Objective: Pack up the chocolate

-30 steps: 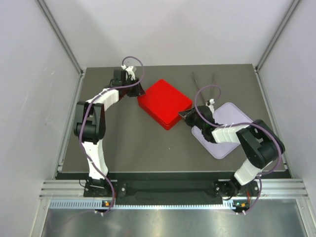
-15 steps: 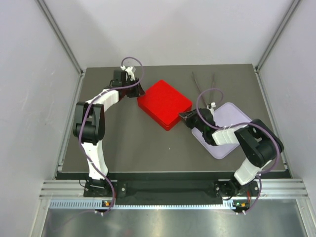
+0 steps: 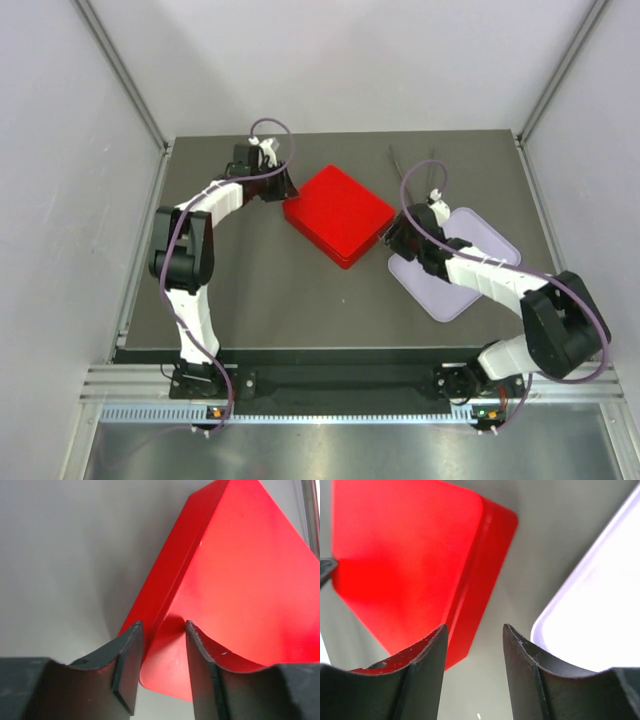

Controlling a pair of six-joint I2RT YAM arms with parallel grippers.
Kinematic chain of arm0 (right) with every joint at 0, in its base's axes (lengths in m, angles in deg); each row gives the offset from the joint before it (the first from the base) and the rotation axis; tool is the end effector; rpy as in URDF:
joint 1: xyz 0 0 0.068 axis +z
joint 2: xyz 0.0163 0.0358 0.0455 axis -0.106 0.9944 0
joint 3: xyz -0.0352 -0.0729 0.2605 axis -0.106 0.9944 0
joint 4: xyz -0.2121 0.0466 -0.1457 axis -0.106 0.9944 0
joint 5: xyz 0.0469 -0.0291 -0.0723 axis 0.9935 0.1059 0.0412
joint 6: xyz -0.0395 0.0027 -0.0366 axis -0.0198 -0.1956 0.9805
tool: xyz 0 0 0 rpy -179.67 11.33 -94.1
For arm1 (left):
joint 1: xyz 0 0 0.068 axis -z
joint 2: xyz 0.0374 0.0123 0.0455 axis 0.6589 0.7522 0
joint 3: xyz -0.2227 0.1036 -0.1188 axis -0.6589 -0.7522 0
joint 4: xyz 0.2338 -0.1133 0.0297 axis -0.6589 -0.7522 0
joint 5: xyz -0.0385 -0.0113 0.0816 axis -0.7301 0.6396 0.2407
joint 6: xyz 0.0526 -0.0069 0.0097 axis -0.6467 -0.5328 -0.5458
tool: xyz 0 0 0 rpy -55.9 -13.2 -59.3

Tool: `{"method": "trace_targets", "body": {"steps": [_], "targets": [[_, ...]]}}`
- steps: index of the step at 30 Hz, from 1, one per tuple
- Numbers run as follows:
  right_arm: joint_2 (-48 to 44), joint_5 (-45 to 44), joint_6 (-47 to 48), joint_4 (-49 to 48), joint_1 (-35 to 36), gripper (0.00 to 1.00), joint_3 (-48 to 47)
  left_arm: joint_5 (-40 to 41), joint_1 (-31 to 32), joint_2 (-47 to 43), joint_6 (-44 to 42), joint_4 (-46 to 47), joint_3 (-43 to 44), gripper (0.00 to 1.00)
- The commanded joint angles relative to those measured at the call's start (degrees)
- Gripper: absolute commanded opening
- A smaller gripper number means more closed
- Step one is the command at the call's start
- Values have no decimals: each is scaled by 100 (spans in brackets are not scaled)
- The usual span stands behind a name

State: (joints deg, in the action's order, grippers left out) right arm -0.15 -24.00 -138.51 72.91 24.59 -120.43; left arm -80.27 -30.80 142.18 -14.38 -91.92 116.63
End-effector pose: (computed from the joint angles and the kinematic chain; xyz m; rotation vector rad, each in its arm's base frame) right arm 0.2536 0.1412 0.2009 0.6827 2.2106 0.5745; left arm 0.4420 -0.0962 0.2003 0.0707 2.3258 -0.7449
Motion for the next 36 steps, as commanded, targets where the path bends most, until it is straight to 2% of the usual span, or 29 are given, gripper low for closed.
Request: {"method": "trace_targets", "body": {"steps": [1,3,5,6,9,10,11,13,16,19,22,26,29,33,36], "targets": [[-424,-213,569,708,-27,48,-526,49,22,-408,-3,-311,176,45],[-451,50,762,612,-18,46,-684,85,22,-425,-2,-513,413,47],[-346,662,1042,366,-27,38,-799,303,22,-513,32,-627,624,54],[-284,902,1140,78,-18,19,-939,365,22,-548,59,-706,669,57],[5,2140,1387,-705,-27,0,-1098,690,22,-689,190,-890,844,63],[241,2465,1405,-1160,-35,0,-1176,717,22,-794,226,-883,845,63],[374,3077,1457,-1286,-27,0,-1282,761,22,-864,270,-882,784,63],[777,3695,1405,-1549,-18,0,-1686,823,22,-1092,498,-865,678,63],[1253,4145,1274,-2216,-18,0,-1766,709,48,-1567,849,-593,178,63],[1859,4506,993,-3094,-27,0,-1346,735,136,-2015,920,-566,-558,63],[2510,4639,1009,-3440,-9,0,-1038,744,154,-2411,842,-583,-1060,63],[3038,4876,957,-4062,-79,0,-808,788,171,-2763,770,-1083,-1203,62],[2907,4912,1140,-3767,-88,0,-983,384,241,-3149,745,-1224,-1422,62],[2521,5061,1430,-3075,-97,0,-1449,480,268,-3457,438,-1847,-1449,62],[2581,4947,1606,-2651,-106,2,-2011,629,286,-3870,375,-1832,-1642,62]]}}
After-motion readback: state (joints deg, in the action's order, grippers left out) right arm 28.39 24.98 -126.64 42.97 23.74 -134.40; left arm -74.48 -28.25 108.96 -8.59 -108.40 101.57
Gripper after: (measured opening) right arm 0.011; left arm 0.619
